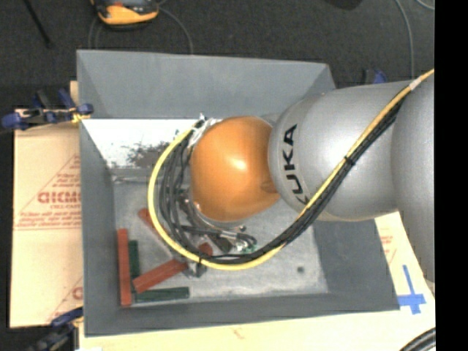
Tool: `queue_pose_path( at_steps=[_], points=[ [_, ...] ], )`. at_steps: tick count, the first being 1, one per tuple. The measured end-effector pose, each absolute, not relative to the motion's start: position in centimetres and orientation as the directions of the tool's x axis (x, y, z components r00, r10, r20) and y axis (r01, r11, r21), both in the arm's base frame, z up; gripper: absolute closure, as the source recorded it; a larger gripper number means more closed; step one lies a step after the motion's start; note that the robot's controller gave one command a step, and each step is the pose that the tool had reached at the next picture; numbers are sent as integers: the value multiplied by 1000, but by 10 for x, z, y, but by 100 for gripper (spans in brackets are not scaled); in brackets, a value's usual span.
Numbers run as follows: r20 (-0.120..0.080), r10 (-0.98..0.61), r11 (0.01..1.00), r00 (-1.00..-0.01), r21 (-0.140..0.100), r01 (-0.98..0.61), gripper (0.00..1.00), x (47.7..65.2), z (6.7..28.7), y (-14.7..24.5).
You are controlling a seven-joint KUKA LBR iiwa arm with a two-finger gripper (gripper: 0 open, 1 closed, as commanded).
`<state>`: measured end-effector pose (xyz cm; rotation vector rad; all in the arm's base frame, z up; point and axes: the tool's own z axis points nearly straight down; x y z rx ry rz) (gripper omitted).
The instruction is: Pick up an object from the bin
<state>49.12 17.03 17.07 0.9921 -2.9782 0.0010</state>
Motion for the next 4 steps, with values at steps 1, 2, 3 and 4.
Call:
queue_pose_path(
  at_steps=[1,2,3,4],
  points=[
    [-7,-615,789,-789,1,-615,100,491,180,153],
    [0,-583,813,-813,-2,-583,100,493,172,121],
    [-1,-572,820,-820,1,-572,100,495,161,143],
    [-3,-548,837,-837,1,-548,100,495,151,117]
  ],
)
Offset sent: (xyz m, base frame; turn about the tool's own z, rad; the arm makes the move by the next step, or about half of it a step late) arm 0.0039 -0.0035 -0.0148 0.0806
